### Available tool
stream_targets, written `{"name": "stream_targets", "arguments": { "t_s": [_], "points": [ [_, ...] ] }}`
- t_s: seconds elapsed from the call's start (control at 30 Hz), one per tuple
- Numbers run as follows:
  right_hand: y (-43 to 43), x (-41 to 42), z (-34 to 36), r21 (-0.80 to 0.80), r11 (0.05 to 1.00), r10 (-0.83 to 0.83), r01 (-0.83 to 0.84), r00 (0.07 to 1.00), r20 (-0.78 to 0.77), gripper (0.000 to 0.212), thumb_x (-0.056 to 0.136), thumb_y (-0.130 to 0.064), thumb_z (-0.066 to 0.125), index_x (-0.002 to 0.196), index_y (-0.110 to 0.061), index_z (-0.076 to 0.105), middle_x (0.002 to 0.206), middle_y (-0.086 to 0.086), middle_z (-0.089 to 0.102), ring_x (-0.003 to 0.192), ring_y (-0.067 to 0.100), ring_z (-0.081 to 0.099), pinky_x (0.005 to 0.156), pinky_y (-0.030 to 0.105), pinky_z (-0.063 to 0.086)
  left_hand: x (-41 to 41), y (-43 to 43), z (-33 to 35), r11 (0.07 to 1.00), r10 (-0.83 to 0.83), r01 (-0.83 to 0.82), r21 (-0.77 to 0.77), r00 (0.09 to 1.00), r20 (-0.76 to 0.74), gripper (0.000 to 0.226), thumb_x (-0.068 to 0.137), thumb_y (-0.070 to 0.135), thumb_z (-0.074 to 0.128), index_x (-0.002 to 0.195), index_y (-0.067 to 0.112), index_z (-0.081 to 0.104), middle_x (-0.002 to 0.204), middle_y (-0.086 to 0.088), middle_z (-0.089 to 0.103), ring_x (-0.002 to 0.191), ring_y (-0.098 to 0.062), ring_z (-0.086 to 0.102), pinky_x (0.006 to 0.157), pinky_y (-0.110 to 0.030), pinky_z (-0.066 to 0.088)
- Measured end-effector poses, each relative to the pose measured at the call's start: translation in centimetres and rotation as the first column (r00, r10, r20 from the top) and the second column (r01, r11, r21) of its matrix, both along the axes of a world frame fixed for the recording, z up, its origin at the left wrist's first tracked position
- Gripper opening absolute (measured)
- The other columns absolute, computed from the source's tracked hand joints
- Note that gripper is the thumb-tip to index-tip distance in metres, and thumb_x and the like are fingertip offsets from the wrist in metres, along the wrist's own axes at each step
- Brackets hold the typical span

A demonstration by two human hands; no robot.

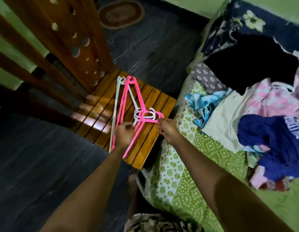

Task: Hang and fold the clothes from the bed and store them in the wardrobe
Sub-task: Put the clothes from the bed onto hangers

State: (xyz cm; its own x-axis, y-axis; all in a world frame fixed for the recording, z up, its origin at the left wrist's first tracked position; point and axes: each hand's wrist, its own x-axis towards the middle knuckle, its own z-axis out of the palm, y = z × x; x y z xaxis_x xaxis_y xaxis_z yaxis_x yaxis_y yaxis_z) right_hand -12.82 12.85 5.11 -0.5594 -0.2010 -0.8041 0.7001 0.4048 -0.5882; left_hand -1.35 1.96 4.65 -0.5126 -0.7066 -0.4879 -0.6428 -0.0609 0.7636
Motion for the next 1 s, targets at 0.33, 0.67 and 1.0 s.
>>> {"name": "stream_targets", "arguments": {
  "t_s": [0.33, 0.67, 1.0],
  "points": [
    [-2.1, -1.5, -7.2, 0.1, 0.938, -0.342, 0.332, 0.933, 0.109, 0.054, 0.094, -0.007, 0.053, 0.142, -0.001, 0.029, 0.128, 0.021, 0.05, 0.105, 0.027, 0.05, 0.101, 0.044, 0.042, -1.7, -1.5, -8.2, 0.893, -0.414, 0.436, -0.111, 0.892, 0.18, 0.021, 0.079, 0.02, 0.073, 0.091, 0.003, 0.067, 0.086, -0.009, 0.067, 0.076, -0.018, 0.058, 0.063, -0.023, 0.037],
    [-2.7, -1.7, -9.3, 0.075, 0.901, -0.434, 0.428, 0.885, 0.166, 0.017, 0.093, -0.004, 0.053, 0.11, -0.002, 0.053, 0.085, 0.011, 0.06, 0.078, 0.023, 0.062, 0.072, 0.037, 0.052, -2.9, -1.4, -9.5, 0.844, -0.473, 0.521, -0.126, 0.834, 0.284, 0.016, 0.083, -0.001, 0.054, 0.097, -0.001, 0.063, 0.095, -0.019, 0.065, 0.089, -0.033, 0.062, 0.073, -0.034, 0.05],
    [-5.3, -2.0, -2.3, -0.245, 0.926, -0.296, 0.288, 0.955, 0.004, 0.014, 0.094, -0.002, 0.051, 0.086, -0.012, 0.055, 0.08, 0.007, 0.064, 0.063, 0.015, 0.063, 0.052, 0.025, 0.052, -3.7, -2.6, -2.9, 0.916, 0.036, -0.075, -0.394, 0.994, -0.105, 0.018, 0.095, 0.001, 0.039, 0.095, -0.01, 0.053, 0.081, -0.019, 0.054, 0.076, -0.027, 0.051, 0.066, -0.027, 0.032]
  ]
}}
